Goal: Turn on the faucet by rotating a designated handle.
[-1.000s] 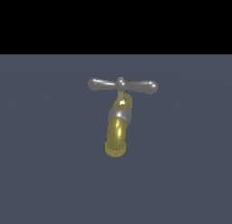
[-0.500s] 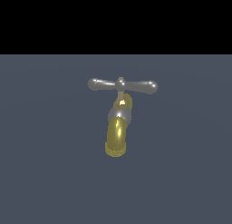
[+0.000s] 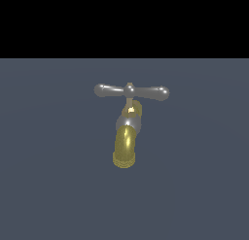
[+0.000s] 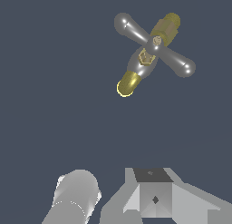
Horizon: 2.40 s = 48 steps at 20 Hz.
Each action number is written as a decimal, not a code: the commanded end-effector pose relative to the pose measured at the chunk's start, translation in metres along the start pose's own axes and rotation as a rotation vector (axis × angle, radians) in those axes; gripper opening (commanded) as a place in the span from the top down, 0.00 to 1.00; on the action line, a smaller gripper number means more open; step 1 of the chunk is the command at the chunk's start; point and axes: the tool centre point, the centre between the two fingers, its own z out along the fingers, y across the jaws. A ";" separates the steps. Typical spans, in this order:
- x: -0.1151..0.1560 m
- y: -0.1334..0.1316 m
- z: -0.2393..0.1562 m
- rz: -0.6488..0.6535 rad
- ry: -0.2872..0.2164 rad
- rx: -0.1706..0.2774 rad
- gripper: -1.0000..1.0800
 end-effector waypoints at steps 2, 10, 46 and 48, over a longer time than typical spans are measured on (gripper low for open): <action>0.002 0.012 0.019 -0.083 0.001 0.000 1.00; 0.012 0.040 0.061 -0.269 0.003 0.001 1.00; 0.090 0.113 0.208 -0.919 0.011 0.004 1.00; 0.091 0.113 0.210 -0.928 0.011 0.005 1.00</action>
